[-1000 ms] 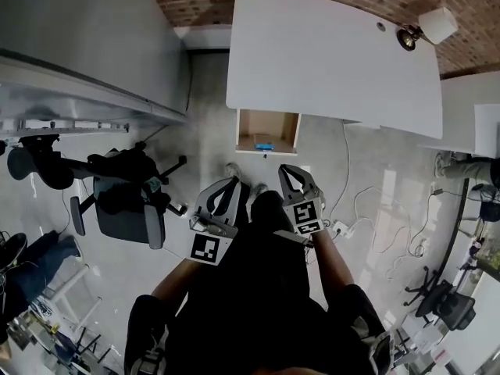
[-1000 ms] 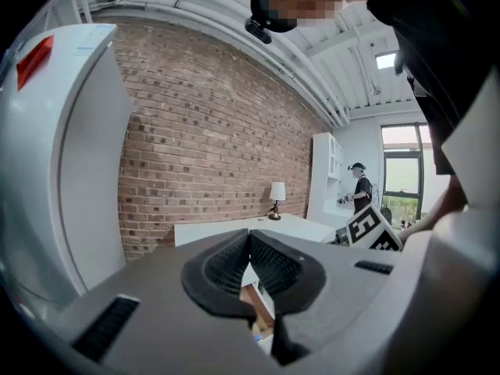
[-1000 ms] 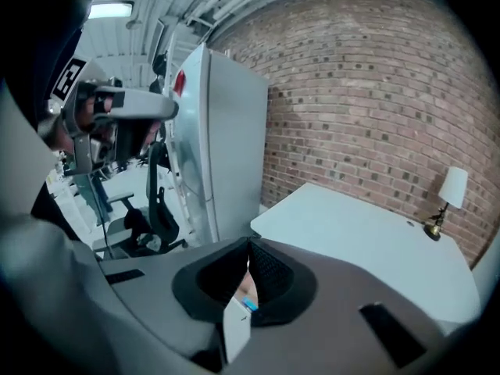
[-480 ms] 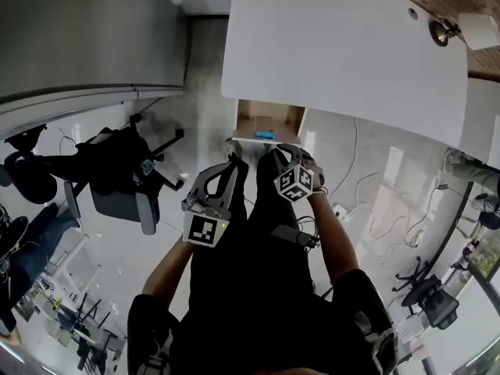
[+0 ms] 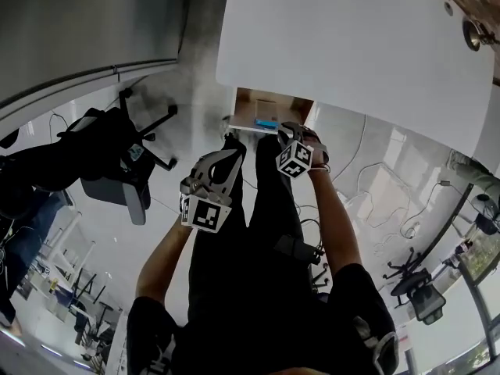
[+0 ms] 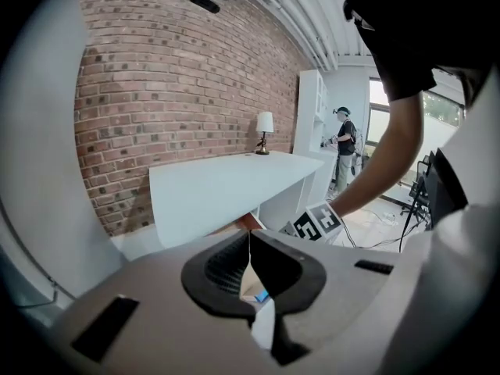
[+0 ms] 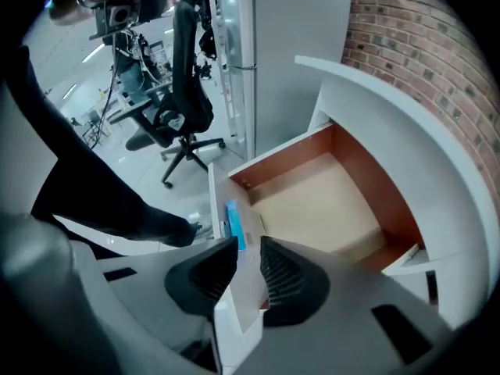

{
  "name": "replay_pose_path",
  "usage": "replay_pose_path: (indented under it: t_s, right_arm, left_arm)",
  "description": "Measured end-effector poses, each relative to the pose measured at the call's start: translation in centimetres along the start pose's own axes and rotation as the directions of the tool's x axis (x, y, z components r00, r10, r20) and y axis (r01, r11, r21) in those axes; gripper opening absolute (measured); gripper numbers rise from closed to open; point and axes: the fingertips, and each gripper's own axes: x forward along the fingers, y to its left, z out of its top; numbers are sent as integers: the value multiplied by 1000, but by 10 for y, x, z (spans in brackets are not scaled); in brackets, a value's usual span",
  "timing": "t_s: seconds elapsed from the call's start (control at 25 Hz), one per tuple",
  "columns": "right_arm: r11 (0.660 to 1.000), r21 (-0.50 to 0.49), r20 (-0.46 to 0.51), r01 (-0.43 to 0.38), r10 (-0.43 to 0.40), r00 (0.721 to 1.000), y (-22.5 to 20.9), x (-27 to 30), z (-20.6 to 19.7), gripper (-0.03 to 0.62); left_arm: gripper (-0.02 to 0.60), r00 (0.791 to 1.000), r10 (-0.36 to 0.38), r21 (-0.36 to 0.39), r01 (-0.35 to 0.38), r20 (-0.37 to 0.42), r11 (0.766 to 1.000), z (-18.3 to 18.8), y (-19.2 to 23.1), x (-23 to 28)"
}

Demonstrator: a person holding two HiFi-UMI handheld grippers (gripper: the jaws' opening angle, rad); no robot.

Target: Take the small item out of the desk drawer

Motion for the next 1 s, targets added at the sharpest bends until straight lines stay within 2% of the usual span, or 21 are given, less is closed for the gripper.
replay_pose_path:
  t_s: [0.12, 0.32, 0.48, 0.6, 0.72, 0.84, 1.0]
  right_arm:
    - [998, -55, -45, -31, 28, 999, 2, 25, -13, 107]
    - [995, -73, -60, -69, 65, 996, 8, 47, -19, 107]
    - [989, -128, -92, -69, 57, 994, 10, 61, -25, 107]
    - [988, -138, -98, -75, 61, 993, 11, 66, -25, 103]
    - [987, -142, -90, -75, 63, 994, 7, 67, -25, 110]
    - [988, -132, -79, -78, 68, 995, 4, 64, -26, 119]
    - [990, -124, -67, -75, 67, 995, 3, 57, -27, 123]
  left_arm:
    - [11, 1000, -22, 22, 22, -16, 1000, -17, -4, 18]
    - [11, 998, -52, 42, 54, -44, 998, -41, -9, 44]
    - [15, 994, -77, 68, 83, -83, 994, -62, -10, 65]
    - [87, 986, -105, 84, 116, -126, 990, -82, -12, 80]
    - [150, 974, -137, 118, 159, -178, 980, -102, -15, 98]
    - [196, 953, -159, 177, 208, -258, 962, -124, -19, 117]
    - [208, 919, -158, 279, 268, -360, 922, -151, -23, 140]
